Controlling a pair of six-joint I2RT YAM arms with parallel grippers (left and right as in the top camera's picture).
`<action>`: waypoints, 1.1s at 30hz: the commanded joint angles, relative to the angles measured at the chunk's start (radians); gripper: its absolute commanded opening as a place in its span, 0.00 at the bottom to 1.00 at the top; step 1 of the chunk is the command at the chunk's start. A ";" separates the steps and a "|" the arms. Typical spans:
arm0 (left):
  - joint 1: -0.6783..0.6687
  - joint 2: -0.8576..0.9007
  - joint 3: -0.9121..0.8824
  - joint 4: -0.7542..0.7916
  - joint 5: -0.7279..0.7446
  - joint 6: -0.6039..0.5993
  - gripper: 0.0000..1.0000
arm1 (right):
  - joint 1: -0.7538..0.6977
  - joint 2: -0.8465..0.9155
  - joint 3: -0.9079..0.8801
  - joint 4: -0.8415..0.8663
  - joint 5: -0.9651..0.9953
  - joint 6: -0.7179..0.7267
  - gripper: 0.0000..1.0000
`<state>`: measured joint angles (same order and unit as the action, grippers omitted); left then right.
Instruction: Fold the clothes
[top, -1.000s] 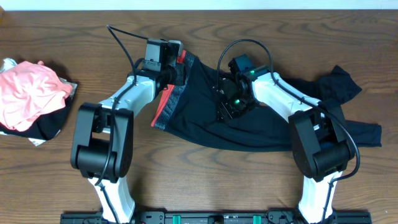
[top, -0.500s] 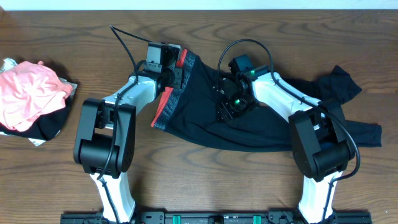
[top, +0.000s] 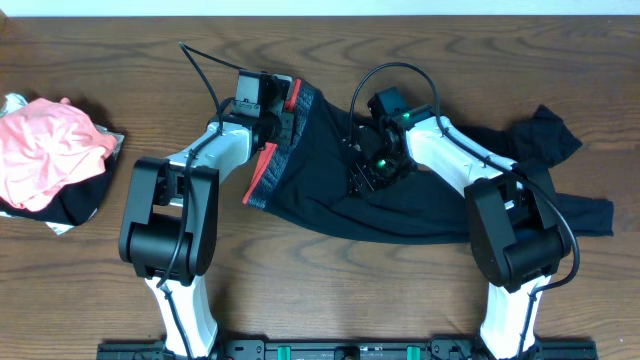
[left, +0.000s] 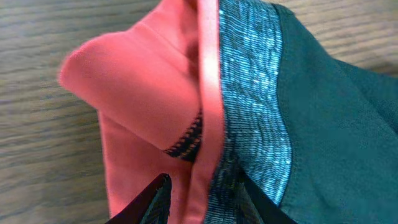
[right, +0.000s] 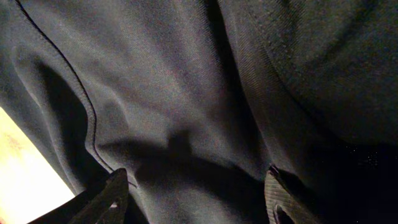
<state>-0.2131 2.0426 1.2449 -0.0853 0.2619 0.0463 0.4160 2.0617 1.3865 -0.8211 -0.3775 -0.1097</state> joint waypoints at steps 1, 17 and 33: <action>0.004 0.039 0.002 -0.017 0.053 0.006 0.35 | -0.016 0.031 -0.029 -0.010 0.078 0.027 0.69; 0.006 -0.013 0.003 -0.023 0.124 0.001 0.06 | -0.017 0.031 -0.029 -0.005 0.082 0.027 0.68; 0.029 -0.100 0.003 -0.109 0.123 -0.029 0.06 | -0.018 0.031 -0.029 -0.002 0.087 0.027 0.68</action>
<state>-0.1993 1.9816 1.2480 -0.1825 0.3683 0.0261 0.4152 2.0617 1.3865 -0.8196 -0.3702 -0.1001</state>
